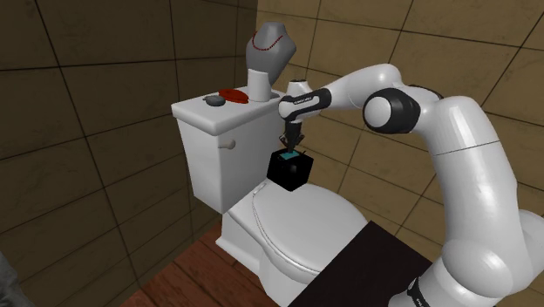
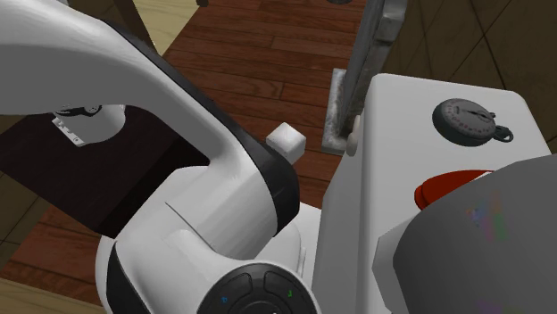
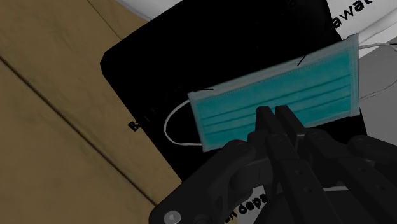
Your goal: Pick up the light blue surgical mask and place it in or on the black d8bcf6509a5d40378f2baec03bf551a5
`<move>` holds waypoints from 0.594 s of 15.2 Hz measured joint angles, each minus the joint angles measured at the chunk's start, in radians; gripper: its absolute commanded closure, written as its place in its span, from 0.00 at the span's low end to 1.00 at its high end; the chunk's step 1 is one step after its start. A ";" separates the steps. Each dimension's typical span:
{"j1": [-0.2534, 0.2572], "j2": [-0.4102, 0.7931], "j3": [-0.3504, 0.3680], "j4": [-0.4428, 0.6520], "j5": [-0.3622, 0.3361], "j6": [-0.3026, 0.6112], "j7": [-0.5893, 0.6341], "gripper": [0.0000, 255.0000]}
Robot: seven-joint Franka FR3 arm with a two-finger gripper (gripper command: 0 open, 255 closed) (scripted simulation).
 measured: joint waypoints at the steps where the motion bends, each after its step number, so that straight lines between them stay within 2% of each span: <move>1: 0.000 0.004 0.000 0.000 0.000 0.004 0.000 1.00; 6: -0.001 0.007 0.000 0.001 0.000 0.008 0.000 1.00; 7: -0.001 0.008 0.000 0.001 0.000 0.008 0.000 0.00; 9: -0.001 0.008 0.000 0.001 0.000 0.007 0.000 0.00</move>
